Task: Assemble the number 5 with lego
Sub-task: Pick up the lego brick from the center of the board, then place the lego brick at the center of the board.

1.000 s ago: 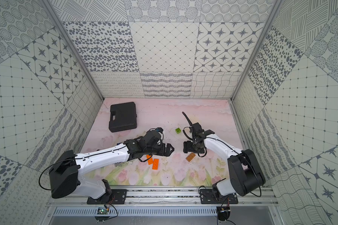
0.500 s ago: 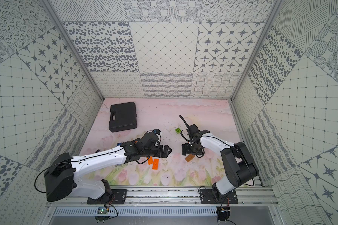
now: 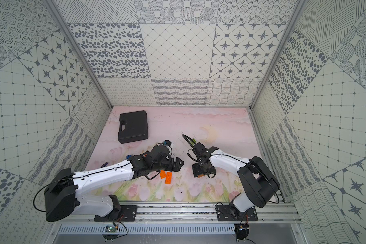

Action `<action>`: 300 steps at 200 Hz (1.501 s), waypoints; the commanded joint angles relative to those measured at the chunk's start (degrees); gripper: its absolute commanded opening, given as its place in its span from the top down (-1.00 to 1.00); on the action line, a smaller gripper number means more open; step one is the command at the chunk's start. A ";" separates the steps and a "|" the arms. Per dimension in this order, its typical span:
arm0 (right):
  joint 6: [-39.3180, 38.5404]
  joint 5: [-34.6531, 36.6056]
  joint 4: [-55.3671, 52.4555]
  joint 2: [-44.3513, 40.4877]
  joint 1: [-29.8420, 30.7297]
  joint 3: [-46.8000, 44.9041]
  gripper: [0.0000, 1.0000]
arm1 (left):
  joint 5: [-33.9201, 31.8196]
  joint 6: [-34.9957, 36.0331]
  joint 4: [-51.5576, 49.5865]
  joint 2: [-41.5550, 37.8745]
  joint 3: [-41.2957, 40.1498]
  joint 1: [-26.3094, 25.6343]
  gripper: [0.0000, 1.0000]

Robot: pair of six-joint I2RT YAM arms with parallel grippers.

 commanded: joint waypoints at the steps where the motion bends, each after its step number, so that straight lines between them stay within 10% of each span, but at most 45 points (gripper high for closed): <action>1: 2.47 4.61 -1.77 2.41 1.65 0.94 -0.57 | -2.71 -0.92 1.18 -1.65 -1.22 -0.20 -0.98; 138: 23.36 2.79 2.49 10.03 6.78 14.78 -0.23 | -13.20 -1.57 -1.25 -12.55 -8.27 -0.12 -0.98; 300: 25.66 4.98 -2.92 17.97 9.39 23.06 -0.65 | -15.76 0.51 -2.00 -17.09 -10.86 0.69 -0.98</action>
